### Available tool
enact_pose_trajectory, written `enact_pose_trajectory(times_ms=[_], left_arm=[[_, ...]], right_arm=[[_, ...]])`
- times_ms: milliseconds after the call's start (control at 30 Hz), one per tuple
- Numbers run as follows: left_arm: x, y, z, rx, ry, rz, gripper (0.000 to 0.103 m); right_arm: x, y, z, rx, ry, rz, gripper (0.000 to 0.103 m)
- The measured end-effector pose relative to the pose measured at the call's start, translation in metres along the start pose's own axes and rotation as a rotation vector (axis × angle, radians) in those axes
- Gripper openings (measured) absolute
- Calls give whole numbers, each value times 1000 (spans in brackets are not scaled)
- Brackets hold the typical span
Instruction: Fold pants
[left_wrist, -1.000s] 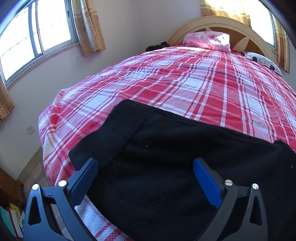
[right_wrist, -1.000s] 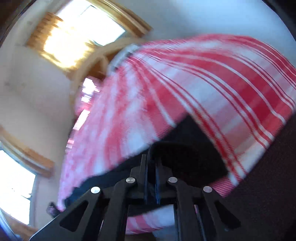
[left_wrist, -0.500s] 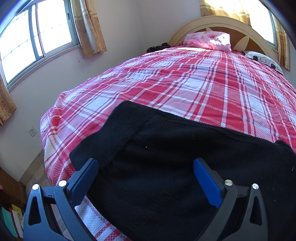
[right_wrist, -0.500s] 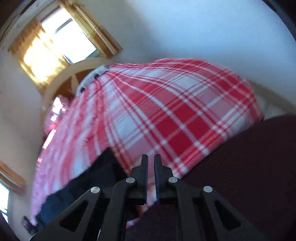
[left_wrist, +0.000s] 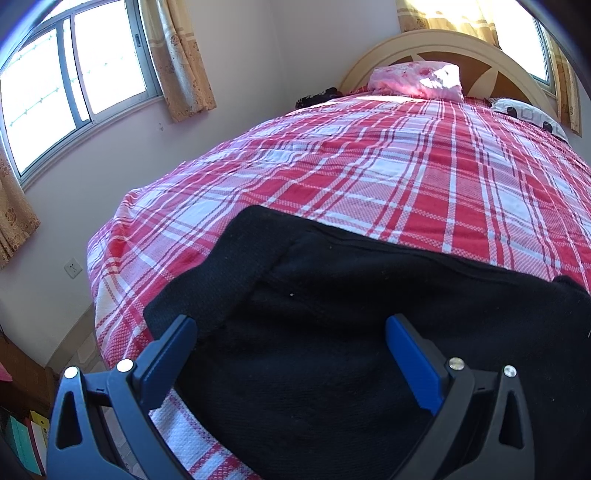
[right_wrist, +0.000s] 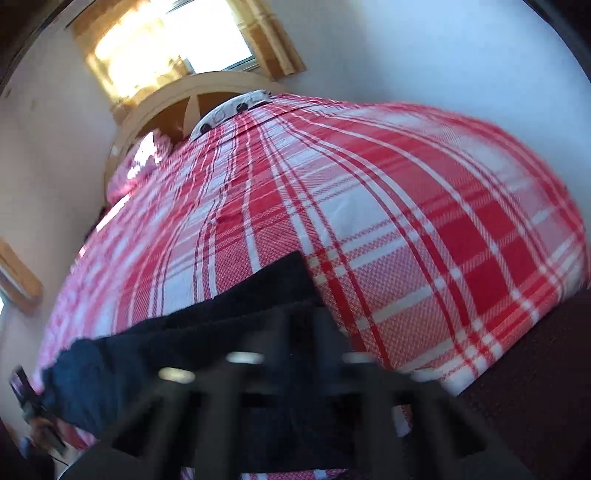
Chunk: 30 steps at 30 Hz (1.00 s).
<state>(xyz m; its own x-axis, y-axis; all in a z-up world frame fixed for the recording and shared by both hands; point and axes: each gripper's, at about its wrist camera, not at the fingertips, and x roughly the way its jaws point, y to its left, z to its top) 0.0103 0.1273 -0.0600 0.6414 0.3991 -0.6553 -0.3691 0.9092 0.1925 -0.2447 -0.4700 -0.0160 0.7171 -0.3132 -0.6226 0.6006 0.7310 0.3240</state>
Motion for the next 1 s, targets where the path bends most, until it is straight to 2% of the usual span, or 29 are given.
enact_pose_trajectory(times_ms=[67,167,233,367,433,567,600,733,800,867,1000], left_arm=[[-1,-1,0,3,-4,8,103],[-2,-3,-1,8,-9,17,103],[-2,-2,-1,9,-8,20,103],[-2,-3,-1,4,-8,24,103],[-3,-3,-2,5,-14,31,103],[-5,-6,-2,16,-21,48,103],[-5,-7,-2,18,-23,51,103],[-6,-7,-2,23,-30,57,103],[-5,-6,-2,16,-29,51,103],[-6,-6,-3,13,-32,51,103],[-8,-11,-4,36,-46,78,103]], right_arm=[[-3,10,1,-50,-9,-19,3],[-12,15,5,-56,-45,27,3],[-22,13,11,-34,-104,69,2],[-41,11,23,-53,-221,82,2],[-31,12,27,-60,-211,49,2],[15,-4,23,-51,-84,-17,3],[22,-12,22,-30,-80,-16,5],[-5,-39,28,119,-215,-50,6],[-26,-54,26,218,-252,-68,6],[-43,-56,15,254,-239,-42,6],[-53,-20,-22,148,-144,20,6]])
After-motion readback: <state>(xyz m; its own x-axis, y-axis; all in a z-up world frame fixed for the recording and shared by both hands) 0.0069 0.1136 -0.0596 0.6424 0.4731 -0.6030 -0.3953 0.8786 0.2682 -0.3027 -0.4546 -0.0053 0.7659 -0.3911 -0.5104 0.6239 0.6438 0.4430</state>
